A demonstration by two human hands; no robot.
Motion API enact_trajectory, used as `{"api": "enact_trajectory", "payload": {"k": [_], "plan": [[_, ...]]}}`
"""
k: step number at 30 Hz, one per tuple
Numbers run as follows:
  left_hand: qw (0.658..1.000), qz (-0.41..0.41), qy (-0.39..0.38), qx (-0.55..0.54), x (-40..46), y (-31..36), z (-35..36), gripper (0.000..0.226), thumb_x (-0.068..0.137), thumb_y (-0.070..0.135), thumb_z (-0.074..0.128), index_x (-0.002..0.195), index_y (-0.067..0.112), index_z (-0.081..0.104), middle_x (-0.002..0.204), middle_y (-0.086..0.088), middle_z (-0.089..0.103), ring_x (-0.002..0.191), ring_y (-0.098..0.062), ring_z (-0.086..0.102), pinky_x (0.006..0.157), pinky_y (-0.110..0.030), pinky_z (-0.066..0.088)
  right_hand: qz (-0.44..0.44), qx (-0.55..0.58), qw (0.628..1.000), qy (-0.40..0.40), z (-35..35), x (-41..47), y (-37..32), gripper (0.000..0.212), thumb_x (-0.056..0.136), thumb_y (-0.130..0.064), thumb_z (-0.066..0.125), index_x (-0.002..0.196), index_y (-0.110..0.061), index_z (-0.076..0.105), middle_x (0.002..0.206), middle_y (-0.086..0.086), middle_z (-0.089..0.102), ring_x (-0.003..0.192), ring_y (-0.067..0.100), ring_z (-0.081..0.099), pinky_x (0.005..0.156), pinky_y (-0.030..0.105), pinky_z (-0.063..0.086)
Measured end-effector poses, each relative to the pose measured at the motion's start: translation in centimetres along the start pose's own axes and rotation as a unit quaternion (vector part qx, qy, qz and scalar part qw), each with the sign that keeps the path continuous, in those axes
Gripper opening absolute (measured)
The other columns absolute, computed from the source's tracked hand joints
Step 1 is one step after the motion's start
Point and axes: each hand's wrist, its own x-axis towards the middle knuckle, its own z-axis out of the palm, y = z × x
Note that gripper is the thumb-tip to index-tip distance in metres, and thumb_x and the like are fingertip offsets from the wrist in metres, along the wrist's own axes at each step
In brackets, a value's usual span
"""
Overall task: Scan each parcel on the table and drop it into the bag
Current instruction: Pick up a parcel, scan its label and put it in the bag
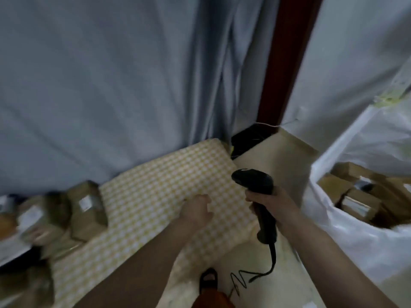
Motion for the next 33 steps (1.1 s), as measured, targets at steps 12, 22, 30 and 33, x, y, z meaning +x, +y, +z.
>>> {"api": "enact_trajectory", "payload": {"k": [12,22,30,33], "plan": [[0.971,-0.214,0.063,-0.09,-14.5,-19.1,-3.4,0.047,0.093,0.036,0.06,0.137,0.023,0.05,0.137,-0.001,0.054,0.12,-0.019,0.055,0.096,-0.03,0.048,-0.024,-0.145,0.964,-0.222,20.7,-3.8,1.7,0.029,0.08,-0.022,0.074,0.091,0.004,0.068,0.07,0.012,0.062,0.067,0.023,0.058,0.067,0.032,0.043],[0.939,-0.303,0.074,-0.144,-22.3,-36.5,-5.4,0.045,0.091,0.04,0.061,0.132,0.024,0.053,0.136,0.0,0.054,0.122,-0.018,0.054,0.098,-0.03,0.047,-0.003,-0.206,0.938,-0.279,38.7,-5.5,4.9,0.025,0.083,-0.016,0.071,0.093,0.006,0.067,0.069,0.012,0.059,0.069,0.026,0.054,0.068,0.033,0.043],[0.928,-0.299,0.07,-0.21,-24.1,-48.0,-6.3,0.044,0.09,0.028,0.066,0.133,0.017,0.057,0.123,-0.002,0.061,0.105,-0.017,0.061,0.091,-0.03,0.051,0.052,-0.178,0.952,-0.243,50.7,-4.7,8.8,0.016,0.082,-0.005,0.071,0.093,0.005,0.066,0.068,0.012,0.059,0.065,0.024,0.057,0.068,0.034,0.046],[0.931,-0.295,0.055,-0.207,-24.0,-51.3,-6.9,0.04,0.091,0.025,0.064,0.13,0.021,0.058,0.109,-0.002,0.063,0.093,-0.016,0.063,0.082,-0.03,0.053,0.074,-0.158,0.957,-0.233,53.8,-4.6,9.7,0.02,0.081,-0.004,0.072,0.098,0.006,0.066,0.075,0.015,0.059,0.069,0.024,0.057,0.069,0.033,0.048]]}}
